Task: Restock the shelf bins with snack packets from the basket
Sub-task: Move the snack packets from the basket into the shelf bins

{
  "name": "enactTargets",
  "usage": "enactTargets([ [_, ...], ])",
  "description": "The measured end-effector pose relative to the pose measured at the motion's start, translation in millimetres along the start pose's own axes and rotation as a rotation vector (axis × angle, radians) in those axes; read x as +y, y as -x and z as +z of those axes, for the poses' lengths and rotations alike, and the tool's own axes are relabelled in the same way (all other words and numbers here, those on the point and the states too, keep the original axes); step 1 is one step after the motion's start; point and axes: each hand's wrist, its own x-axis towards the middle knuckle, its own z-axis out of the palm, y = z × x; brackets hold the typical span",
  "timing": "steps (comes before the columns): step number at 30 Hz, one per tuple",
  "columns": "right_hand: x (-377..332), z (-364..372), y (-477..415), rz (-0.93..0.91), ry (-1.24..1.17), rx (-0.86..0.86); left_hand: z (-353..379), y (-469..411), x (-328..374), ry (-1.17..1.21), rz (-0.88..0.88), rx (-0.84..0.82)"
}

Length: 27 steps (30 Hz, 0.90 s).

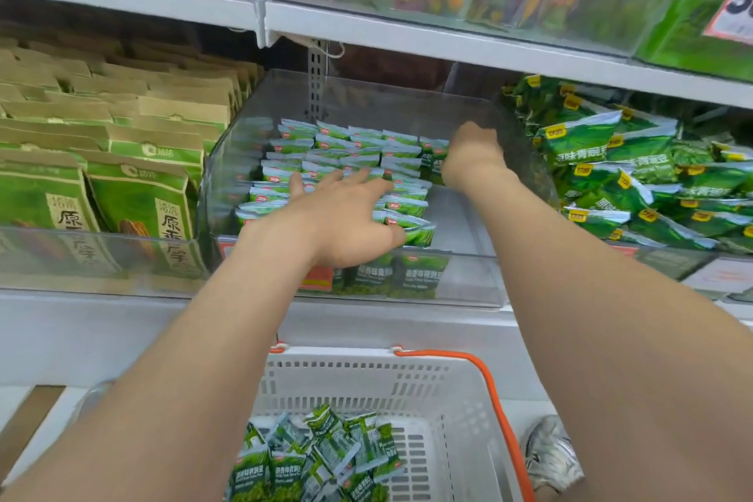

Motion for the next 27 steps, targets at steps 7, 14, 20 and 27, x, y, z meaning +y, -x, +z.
enactTargets([
  [7, -9, 19, -31, 0.081, -0.184, 0.048, 0, -2, -1, 0.018, -0.003, -0.045],
  [14, -7, 33, -41, 0.159, -0.363, 0.022, -1, 1, 0, 0.023, -0.003, -0.05],
  [20, -3, 36, -42, 0.154, -0.482, -0.1, -1, 3, 0, 0.033, 0.004, -0.052],
  [27, -2, 37, -43, 0.119, -0.469, -0.081, 0, 1, -2, 0.039, 0.007, -0.046],
])
